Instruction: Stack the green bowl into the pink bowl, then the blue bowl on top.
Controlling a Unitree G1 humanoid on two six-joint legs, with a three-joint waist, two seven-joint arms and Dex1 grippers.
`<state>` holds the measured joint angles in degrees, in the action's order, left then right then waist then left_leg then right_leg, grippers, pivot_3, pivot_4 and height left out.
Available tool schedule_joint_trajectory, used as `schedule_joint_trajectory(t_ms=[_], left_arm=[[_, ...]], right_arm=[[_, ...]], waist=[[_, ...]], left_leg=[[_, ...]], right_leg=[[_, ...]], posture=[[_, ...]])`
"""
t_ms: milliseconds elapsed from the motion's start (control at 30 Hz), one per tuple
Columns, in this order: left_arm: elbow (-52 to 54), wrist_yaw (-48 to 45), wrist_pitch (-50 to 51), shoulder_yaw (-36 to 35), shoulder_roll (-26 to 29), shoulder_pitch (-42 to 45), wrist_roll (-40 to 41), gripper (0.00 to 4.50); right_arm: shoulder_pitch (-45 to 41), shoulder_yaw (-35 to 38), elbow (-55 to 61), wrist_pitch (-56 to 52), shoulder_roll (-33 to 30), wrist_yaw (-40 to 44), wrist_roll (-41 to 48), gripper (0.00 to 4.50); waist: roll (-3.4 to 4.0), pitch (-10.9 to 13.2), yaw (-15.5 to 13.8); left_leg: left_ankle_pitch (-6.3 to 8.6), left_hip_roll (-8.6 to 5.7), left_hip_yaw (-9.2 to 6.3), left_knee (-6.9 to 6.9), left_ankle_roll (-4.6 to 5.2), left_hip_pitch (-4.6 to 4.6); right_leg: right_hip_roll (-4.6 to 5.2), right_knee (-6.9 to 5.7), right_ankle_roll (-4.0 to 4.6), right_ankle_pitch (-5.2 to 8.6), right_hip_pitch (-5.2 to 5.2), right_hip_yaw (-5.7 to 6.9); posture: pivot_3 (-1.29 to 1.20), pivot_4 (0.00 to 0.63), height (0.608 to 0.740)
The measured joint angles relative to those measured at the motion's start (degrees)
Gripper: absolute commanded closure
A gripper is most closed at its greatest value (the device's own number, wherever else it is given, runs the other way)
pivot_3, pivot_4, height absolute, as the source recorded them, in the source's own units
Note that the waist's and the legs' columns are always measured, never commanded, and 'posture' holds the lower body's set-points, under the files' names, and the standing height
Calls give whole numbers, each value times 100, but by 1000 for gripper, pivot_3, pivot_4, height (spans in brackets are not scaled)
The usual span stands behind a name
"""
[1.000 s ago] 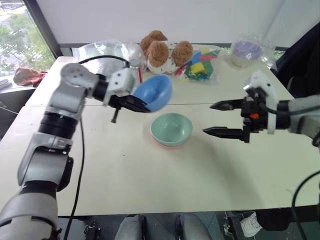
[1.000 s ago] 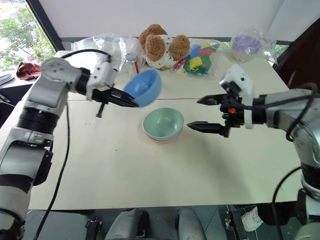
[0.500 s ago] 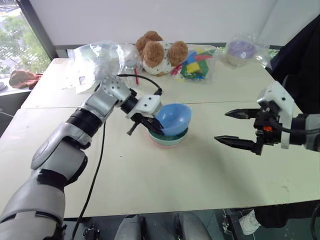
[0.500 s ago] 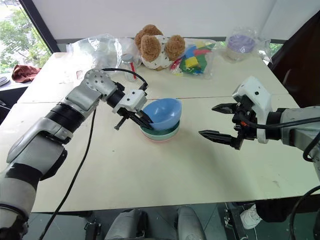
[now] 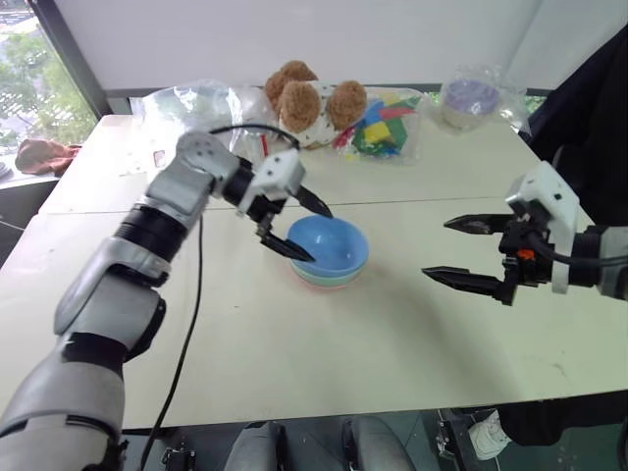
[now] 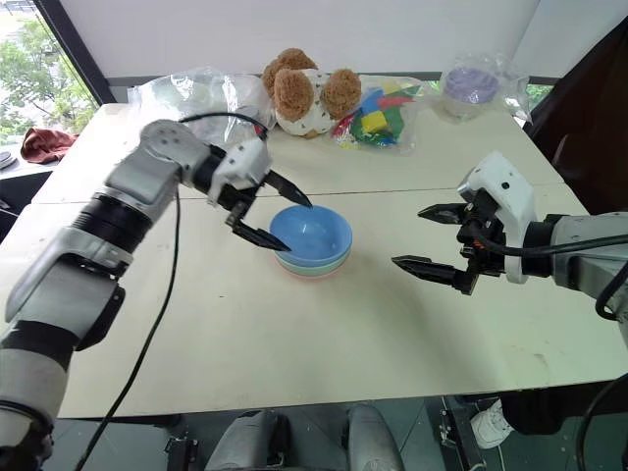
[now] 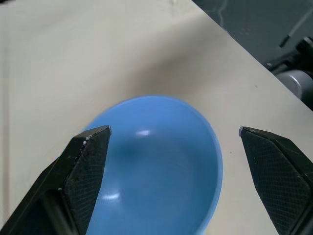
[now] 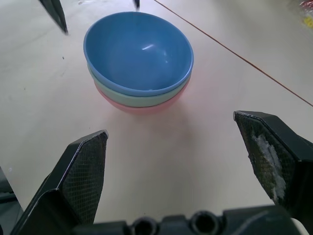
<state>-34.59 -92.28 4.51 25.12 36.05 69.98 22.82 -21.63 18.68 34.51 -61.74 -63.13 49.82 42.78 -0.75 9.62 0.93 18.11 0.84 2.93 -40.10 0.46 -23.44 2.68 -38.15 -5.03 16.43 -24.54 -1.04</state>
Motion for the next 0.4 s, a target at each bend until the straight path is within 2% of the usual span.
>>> schedule_joint_trajectory(t_ms=[167,300,400], left_arm=[[810,100,865,-882,799,-423,86,35],[1760,456,1784,-1501,1506,-1728,270,35],[2218,768,2112,-1888,1741,-2390,316,35]], right_arm=[[-73,-158,-172,230,-109,65,-70,0],[-216,-458,-338,458,-125,197,-116,0],[-341,-666,-476,579,-126,263,-174,0]], waist=[[3,-1,-14],[3,-1,1],[0,0,-31]], left_leg=[[0,1,-1,2,0,0],[-2,2,0,-1,-3,1],[-3,2,-3,-2,-6,-1]], right_leg=[[3,0,-1,0,0,0],[15,-2,-1,0,0,-1],[19,-1,-1,0,2,5]], posture=[[0,150,740],[0,150,740],[0,150,740]])
